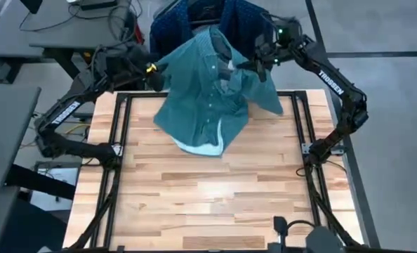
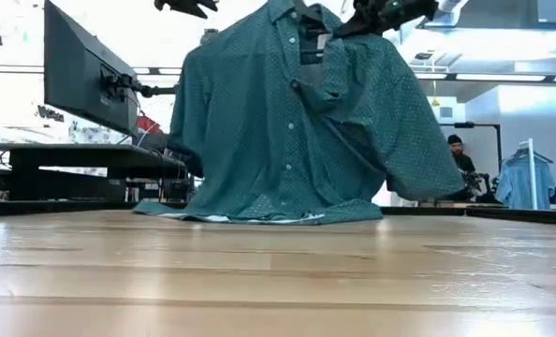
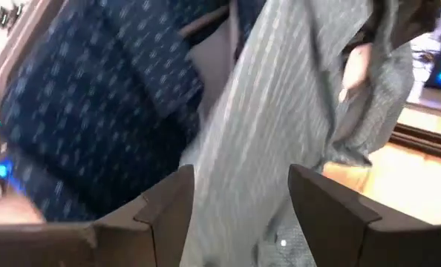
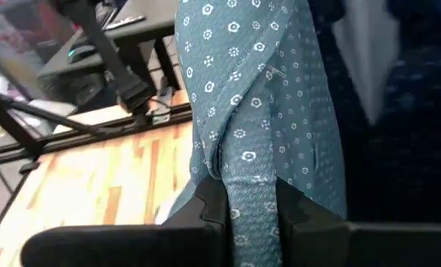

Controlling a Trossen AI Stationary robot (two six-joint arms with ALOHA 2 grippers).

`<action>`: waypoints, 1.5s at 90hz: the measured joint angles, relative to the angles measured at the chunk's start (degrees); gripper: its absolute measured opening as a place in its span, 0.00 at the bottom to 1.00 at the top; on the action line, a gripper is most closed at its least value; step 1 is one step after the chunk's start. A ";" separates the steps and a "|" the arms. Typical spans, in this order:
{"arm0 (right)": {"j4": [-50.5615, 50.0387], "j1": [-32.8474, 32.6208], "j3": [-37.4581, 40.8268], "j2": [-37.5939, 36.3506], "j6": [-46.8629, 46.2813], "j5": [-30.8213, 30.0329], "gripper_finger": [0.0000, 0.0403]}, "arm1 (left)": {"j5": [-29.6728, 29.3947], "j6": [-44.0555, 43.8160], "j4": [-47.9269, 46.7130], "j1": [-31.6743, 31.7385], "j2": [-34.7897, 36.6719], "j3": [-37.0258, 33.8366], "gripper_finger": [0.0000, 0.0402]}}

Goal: Hang clothes
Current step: Hang the green polo shirt on the rack

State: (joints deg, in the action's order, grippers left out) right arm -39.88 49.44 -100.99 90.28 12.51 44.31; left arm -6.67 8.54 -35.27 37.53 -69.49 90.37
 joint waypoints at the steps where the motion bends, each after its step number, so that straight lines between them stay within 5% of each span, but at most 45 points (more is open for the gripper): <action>1: -0.08 -0.17 0.00 0.00 0.01 0.01 0.06 | 0.39 0.16 -0.16 0.01 -0.21 0.20 0.51; 12: -1.67 -1.75 -0.02 0.00 0.26 0.04 0.06 | 5.01 1.23 -1.65 0.09 -2.56 1.84 0.51; 53: -4.63 -4.86 -0.02 0.00 1.07 -0.74 0.06 | 7.00 4.50 -4.41 0.42 -4.50 2.34 0.49; 66: -3.84 -4.76 -0.02 0.08 1.08 -1.01 0.06 | 10.74 4.33 -5.97 0.46 -4.75 2.33 0.37; 77: -3.89 -4.73 -0.07 -0.07 1.07 -0.96 0.06 | 11.07 4.73 -6.44 0.38 -4.81 2.31 0.13; 91: -4.09 -4.46 -0.07 0.07 1.00 -1.42 0.06 | 6.86 6.79 -9.03 0.43 -4.46 2.31 0.01; 135: -4.72 -2.30 -0.07 -0.22 2.21 -0.89 0.06 | -1.67 9.28 -23.87 3.72 -3.31 2.25 0.00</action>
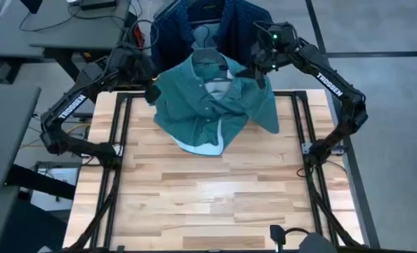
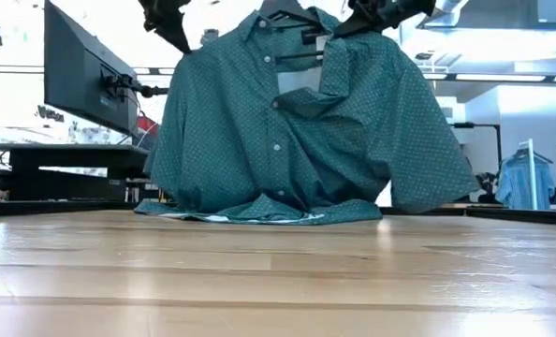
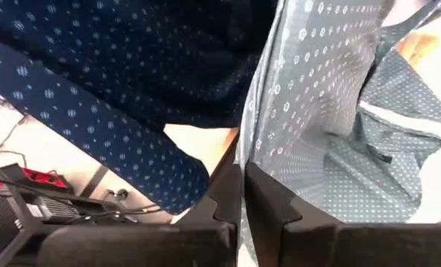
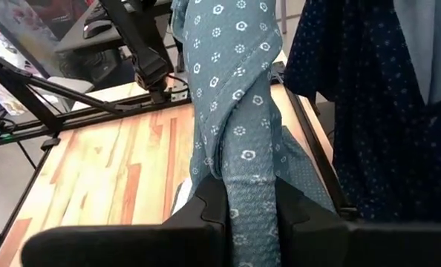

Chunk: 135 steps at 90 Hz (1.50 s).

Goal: Hang clothes
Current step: Hang the green polo shirt on the rack

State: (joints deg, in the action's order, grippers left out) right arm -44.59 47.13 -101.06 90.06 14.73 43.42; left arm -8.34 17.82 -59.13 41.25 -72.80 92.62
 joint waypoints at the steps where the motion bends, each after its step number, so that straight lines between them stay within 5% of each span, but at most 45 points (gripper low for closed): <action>1: 0.11 0.00 0.00 0.00 0.11 0.01 0.06 | -0.06 0.08 0.06 0.00 0.02 0.00 0.00; 26: 3.62 0.56 -0.04 -0.04 -1.62 -0.16 0.06 | -0.65 -1.43 2.64 0.37 0.10 0.51 0.12; 53: 6.95 4.94 -7.86 4.98 -5.80 0.09 0.06 | -0.41 -1.27 3.87 5.64 0.07 11.86 0.31; 85: -0.64 8.09 -33.81 21.01 -5.40 0.81 0.06 | -0.24 -1.05 1.90 7.41 -0.44 12.16 0.31; 135: 21.60 8.50 -32.85 23.41 -16.61 0.60 0.06 | -0.05 -1.44 0.29 7.39 -0.74 9.44 0.31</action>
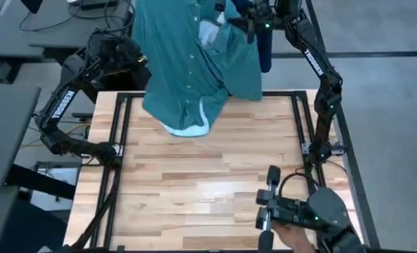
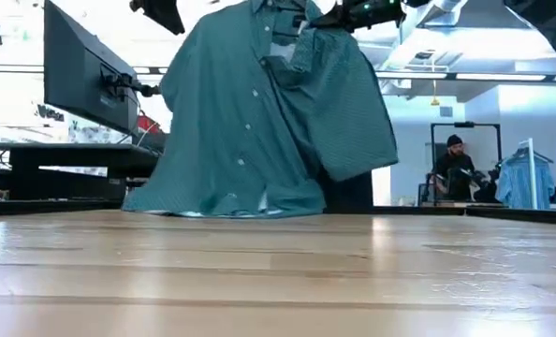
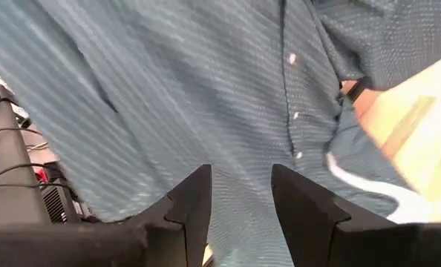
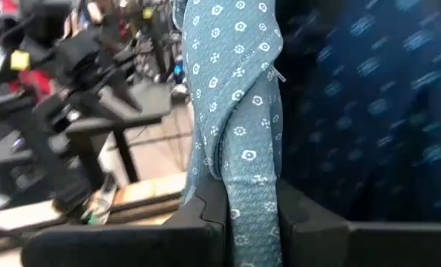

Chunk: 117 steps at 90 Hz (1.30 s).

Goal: Hang clothes
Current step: Hang the green polo shirt on the rack

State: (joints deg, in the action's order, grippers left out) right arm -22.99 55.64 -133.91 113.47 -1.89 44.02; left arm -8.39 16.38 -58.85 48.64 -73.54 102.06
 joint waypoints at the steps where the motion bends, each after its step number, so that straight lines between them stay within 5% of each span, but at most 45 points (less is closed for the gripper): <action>1: 0.62 0.00 0.00 0.18 -0.36 -0.05 0.06 | -0.01 0.00 0.00 0.00 0.00 0.00 0.31; 50: 0.91 -0.04 -0.07 4.96 0.32 -2.07 0.07 | 0.18 -1.28 -0.03 -0.04 -0.38 0.00 0.31; 61: -2.29 0.12 -0.09 4.87 -0.22 -3.76 0.17 | 0.34 -1.25 -0.64 -0.04 -0.39 0.00 0.31; 88: -21.73 5.53 0.04 -0.31 5.18 -11.64 0.48 | 0.34 -2.77 -4.46 -0.04 -0.39 0.04 0.31; 117: -45.85 8.59 0.04 -9.80 10.82 -13.79 0.54 | 7.77 -3.94 0.06 -0.61 3.35 -7.93 0.31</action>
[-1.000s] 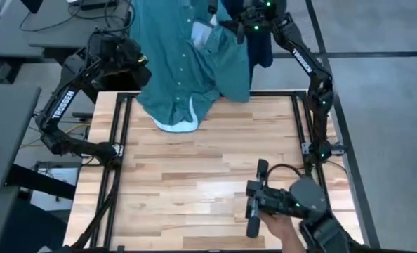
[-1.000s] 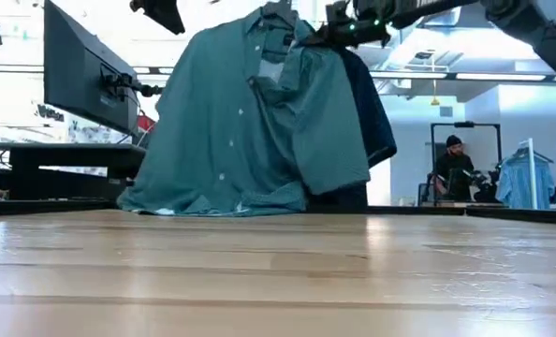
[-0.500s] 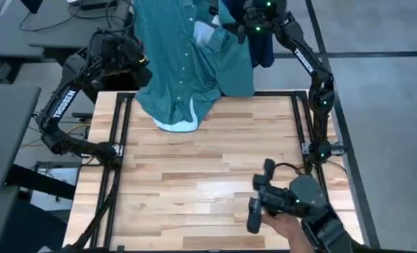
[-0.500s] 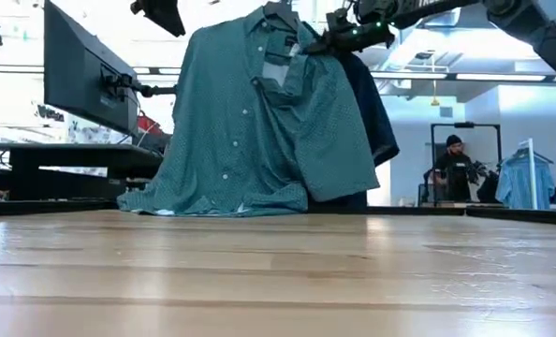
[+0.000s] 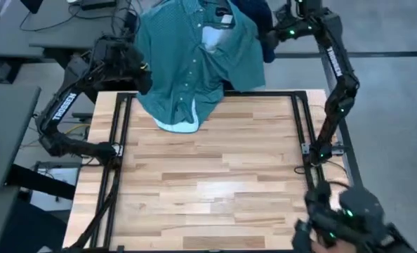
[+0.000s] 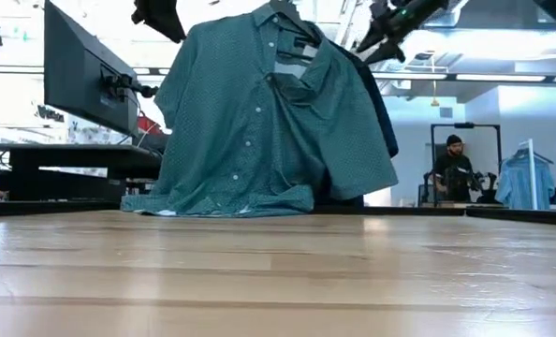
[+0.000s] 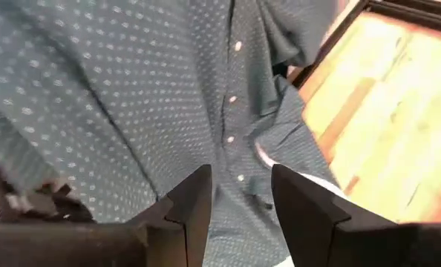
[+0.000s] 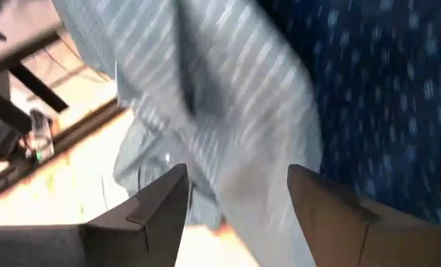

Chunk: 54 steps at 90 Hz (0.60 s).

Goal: Hang clothes
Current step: Hang the green polo shirt on the rack

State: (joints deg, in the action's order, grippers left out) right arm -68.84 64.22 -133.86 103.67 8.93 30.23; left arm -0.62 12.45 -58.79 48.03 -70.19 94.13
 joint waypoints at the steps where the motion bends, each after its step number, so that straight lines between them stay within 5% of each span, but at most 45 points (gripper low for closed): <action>1: -0.57 -0.13 0.00 -0.32 0.00 -0.22 0.54 | 0.04 -0.23 0.48 0.00 0.34 -0.76 0.31; 18: -8.94 -4.62 0.01 -5.11 -0.52 -0.50 0.54 | 3.65 -8.69 10.44 -2.08 7.24 -17.44 0.31; 35: -12.36 -16.36 2.46 -9.04 -2.92 -2.29 0.54 | 5.49 -17.94 23.50 -10.69 12.72 -32.59 0.31; 54: -3.63 -33.48 16.20 -13.41 -4.52 -6.86 0.54 | 5.05 -28.15 32.24 -21.42 13.04 -38.39 0.31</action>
State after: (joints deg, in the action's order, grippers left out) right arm -72.47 30.74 -117.66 90.27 4.40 23.37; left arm 4.43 -15.71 -26.55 26.61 -57.15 55.75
